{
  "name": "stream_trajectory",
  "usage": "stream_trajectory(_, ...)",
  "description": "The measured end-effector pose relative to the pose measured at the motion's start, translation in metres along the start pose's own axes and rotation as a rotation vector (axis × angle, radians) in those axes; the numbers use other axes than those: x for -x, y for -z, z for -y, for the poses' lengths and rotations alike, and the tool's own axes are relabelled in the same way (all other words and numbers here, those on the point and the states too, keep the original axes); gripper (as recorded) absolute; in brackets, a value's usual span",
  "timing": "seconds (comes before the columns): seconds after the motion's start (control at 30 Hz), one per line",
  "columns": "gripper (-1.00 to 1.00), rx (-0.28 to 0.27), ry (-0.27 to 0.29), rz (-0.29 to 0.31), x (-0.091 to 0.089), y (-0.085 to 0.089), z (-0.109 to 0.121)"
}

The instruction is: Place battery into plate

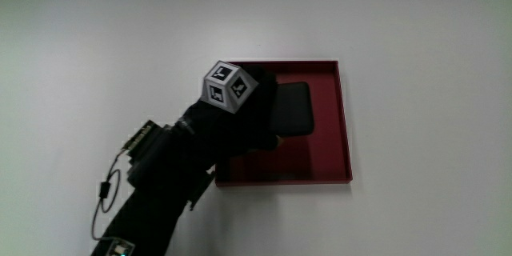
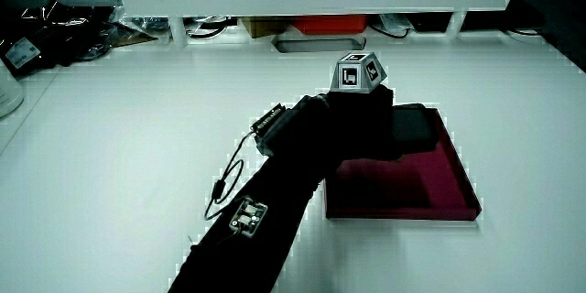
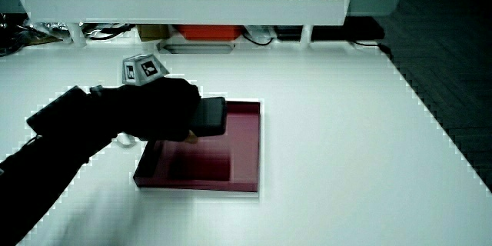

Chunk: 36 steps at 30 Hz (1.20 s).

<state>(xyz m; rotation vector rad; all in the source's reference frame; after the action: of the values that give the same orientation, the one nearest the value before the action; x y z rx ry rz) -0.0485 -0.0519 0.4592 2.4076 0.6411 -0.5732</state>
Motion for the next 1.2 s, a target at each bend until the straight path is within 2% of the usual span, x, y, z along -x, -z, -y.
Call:
stream_trajectory(0.03,0.0,-0.004,0.008,0.014,0.0,0.004,-0.005)
stream_trajectory(0.07,0.0,-0.007,0.023,0.003,-0.003,0.008,-0.009)
stream_trajectory(0.1,0.0,0.011,-0.017,0.041,-0.005,0.011,-0.011)
stream_trajectory(0.13,0.0,0.019,-0.031,0.001,-0.015,0.005,-0.008)
stream_trajectory(0.17,0.0,0.019,-0.034,-0.005,-0.016,0.008,-0.011)
stream_trajectory(0.2,0.0,0.018,-0.015,-0.005,-0.014,0.014,-0.015)
stream_trajectory(0.4,0.0,0.036,-0.043,-0.005,-0.011,0.033,-0.028)
stream_trajectory(0.47,0.0,0.039,-0.031,-0.014,-0.01,0.039,-0.032)
stream_trajectory(0.7,0.0,0.098,-0.067,-0.02,0.001,0.061,-0.042)
stream_trajectory(0.8,0.0,0.108,-0.075,-0.043,-0.001,0.062,-0.042)
stream_trajectory(0.93,0.0,0.121,-0.077,-0.041,0.001,0.066,-0.044)
stream_trajectory(1.0,0.0,0.106,-0.082,-0.041,0.001,0.066,-0.043)
stream_trajectory(1.2,0.0,0.142,-0.113,-0.053,0.002,0.068,-0.044)
